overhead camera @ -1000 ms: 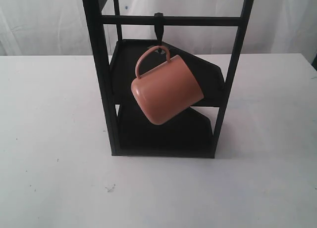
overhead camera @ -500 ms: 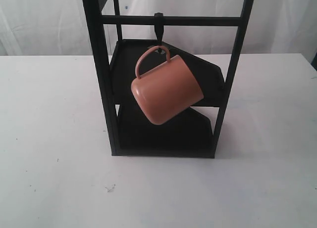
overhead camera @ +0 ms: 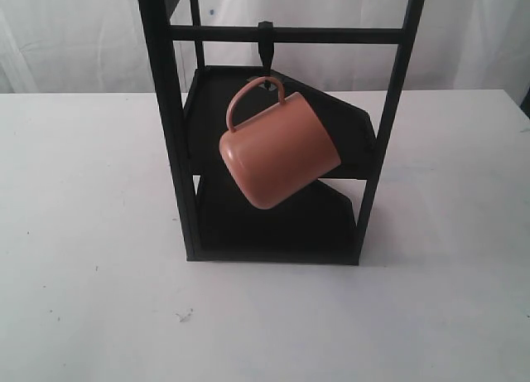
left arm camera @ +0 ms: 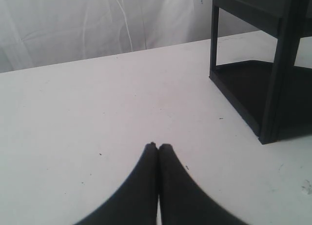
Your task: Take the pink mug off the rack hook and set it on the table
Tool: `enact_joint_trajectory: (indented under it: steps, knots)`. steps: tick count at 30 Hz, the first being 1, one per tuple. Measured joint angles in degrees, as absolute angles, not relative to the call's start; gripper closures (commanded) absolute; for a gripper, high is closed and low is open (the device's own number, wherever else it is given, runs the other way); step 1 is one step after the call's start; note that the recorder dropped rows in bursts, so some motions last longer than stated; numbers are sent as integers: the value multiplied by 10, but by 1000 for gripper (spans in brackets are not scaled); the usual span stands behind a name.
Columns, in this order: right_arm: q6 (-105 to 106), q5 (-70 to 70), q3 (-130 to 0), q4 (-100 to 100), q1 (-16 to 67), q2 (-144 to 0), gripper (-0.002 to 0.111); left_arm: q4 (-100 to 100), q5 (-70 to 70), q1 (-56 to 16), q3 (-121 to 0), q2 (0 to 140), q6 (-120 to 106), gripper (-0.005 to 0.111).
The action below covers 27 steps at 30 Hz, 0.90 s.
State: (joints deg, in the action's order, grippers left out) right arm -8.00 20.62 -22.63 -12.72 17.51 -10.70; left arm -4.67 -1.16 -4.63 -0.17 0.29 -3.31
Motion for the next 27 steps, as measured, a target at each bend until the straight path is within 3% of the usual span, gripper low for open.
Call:
enact_joint_trajectory:
  steps: [3,6,11,13,19,27]
  knots:
    - [7,279,-300,-148,203,-168,108,-47,-12,-46,-2,3,-33,107]
    - [80,332,-349,-160,217,-236,99,-47,-12,-46,-2,3,-33,107]
    - [242,391,-395,-240,226,-328,62,-47,-12,-46,-2,3,-33,107]
    - [308,396,-400,-279,228,-362,53,-47,-12,-46,-2,3,-33,107]
    - [563,401,-402,-428,229,-436,53,-47,-12,-46,-2,3,-33,107]
    - [674,339,-403,-482,229,-486,53,-47,-12,-46,-2,3,-33,107]
